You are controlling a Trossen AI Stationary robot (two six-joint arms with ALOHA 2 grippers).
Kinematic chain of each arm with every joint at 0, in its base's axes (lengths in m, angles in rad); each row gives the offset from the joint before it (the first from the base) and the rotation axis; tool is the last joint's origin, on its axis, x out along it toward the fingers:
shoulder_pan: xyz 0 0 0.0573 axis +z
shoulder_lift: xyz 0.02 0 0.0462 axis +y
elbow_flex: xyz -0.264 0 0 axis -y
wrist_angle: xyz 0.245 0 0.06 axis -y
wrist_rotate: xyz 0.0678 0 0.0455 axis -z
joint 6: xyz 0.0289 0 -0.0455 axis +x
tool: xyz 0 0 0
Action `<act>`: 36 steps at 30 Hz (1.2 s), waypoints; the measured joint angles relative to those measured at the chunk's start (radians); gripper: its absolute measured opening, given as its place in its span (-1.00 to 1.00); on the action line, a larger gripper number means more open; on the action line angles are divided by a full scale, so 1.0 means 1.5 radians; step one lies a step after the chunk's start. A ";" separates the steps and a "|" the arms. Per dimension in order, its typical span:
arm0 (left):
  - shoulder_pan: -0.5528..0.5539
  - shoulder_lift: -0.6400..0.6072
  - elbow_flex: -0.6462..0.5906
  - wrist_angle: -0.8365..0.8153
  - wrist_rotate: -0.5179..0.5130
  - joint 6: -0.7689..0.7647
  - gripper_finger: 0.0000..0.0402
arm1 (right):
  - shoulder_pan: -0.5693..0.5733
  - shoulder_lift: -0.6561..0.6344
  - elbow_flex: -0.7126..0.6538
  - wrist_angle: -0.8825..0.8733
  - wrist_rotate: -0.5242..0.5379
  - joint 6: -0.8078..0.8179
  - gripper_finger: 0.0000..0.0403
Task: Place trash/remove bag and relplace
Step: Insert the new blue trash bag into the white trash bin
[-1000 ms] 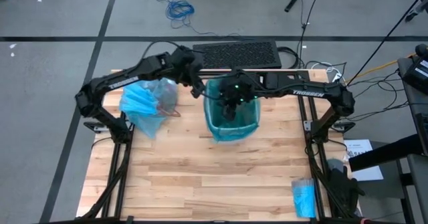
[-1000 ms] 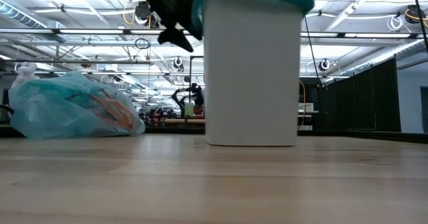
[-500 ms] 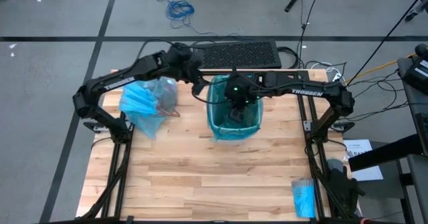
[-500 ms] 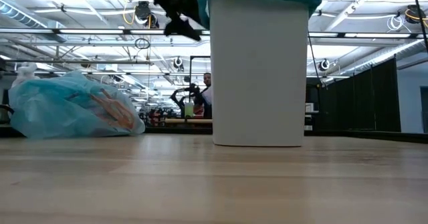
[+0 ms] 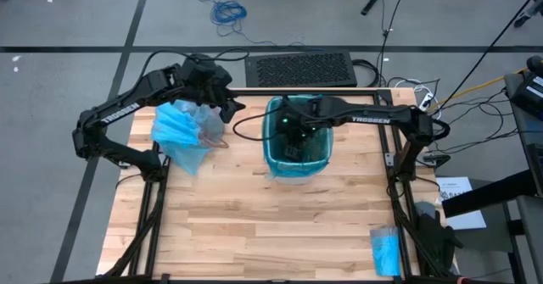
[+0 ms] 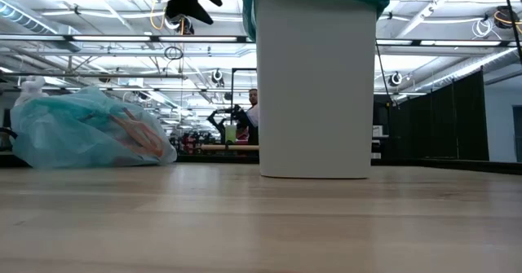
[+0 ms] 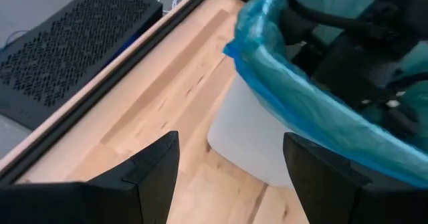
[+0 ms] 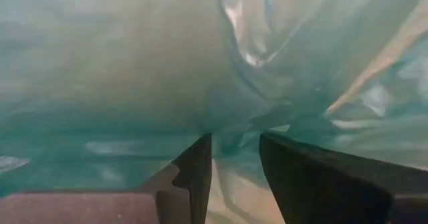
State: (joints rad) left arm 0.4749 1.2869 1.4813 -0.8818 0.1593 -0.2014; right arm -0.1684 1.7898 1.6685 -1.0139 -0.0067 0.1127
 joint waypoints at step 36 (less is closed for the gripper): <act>-0.122 -0.003 -0.002 -0.002 -0.025 -0.003 0.30 | 0.000 0.028 0.000 -0.005 -0.018 0.004 -0.40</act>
State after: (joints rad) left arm 0.2923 1.2827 1.4784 -0.8848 0.1212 -0.2054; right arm -0.1680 1.8324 1.6684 -1.0213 -0.0343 0.1192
